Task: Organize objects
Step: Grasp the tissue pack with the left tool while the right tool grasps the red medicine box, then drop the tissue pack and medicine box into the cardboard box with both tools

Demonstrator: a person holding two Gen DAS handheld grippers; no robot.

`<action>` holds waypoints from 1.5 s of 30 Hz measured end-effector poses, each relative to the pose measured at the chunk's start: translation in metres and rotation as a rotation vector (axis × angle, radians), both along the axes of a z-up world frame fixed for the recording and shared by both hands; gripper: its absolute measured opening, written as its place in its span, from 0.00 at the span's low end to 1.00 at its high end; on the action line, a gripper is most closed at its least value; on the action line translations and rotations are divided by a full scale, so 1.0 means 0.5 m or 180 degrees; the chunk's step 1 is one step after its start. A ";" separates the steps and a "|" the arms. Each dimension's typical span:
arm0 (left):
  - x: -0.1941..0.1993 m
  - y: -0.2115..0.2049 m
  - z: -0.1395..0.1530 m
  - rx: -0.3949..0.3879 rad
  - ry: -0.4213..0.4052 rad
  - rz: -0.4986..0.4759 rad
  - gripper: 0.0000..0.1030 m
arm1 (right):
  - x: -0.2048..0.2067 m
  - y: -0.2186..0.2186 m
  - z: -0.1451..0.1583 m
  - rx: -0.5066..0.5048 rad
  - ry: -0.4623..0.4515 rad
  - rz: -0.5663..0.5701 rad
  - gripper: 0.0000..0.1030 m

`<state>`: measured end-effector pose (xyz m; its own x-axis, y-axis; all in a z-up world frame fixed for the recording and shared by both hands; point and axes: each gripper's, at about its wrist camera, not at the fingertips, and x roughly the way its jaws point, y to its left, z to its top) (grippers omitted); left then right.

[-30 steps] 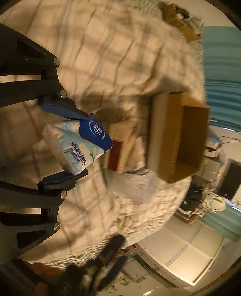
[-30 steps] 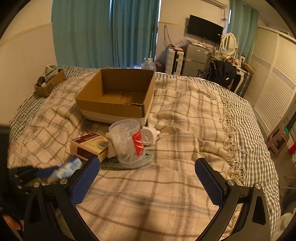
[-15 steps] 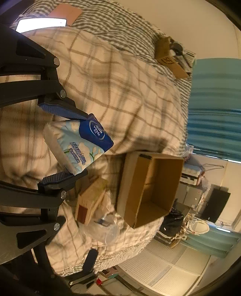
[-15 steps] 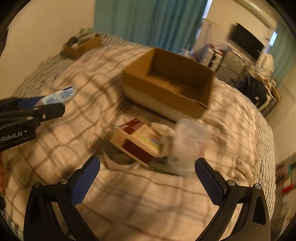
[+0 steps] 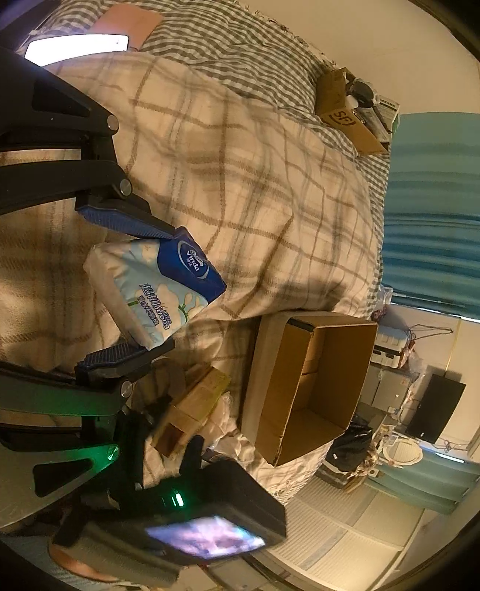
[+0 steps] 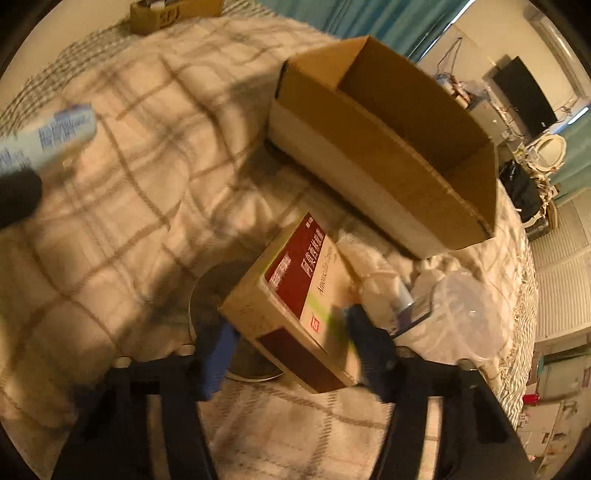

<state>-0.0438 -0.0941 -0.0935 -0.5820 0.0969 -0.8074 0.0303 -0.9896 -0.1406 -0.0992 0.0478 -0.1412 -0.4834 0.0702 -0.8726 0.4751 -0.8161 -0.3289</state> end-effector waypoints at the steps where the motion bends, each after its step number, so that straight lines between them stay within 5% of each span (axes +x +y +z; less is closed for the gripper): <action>1: 0.001 0.001 0.001 0.0001 0.0000 -0.0007 0.52 | 0.004 0.003 0.012 -0.0051 0.0060 0.0000 0.43; 11: 0.005 0.019 0.060 0.0020 0.0184 -0.0095 0.52 | 0.054 0.064 0.207 -0.1041 0.0350 0.0014 0.27; 18: -0.055 0.076 0.168 -0.0095 0.0554 -0.0312 0.52 | 0.034 0.107 0.331 -0.1160 0.0767 0.0006 0.27; 25: -0.168 0.132 0.237 -0.0156 0.0773 -0.0461 0.52 | -0.072 0.154 0.420 -0.1340 0.1099 -0.0159 0.27; 31: -0.301 0.180 0.220 -0.0222 0.0781 -0.0587 0.53 | -0.209 0.182 0.408 -0.1427 0.1111 -0.0328 0.27; 41: -0.481 0.234 0.062 -0.0296 0.0553 -0.0747 0.54 | -0.377 0.218 0.263 -0.1513 0.0733 -0.0529 0.27; 45: -0.497 0.226 0.032 -0.0207 0.0448 -0.0811 0.66 | -0.385 0.226 0.235 -0.1583 0.0726 -0.0553 0.31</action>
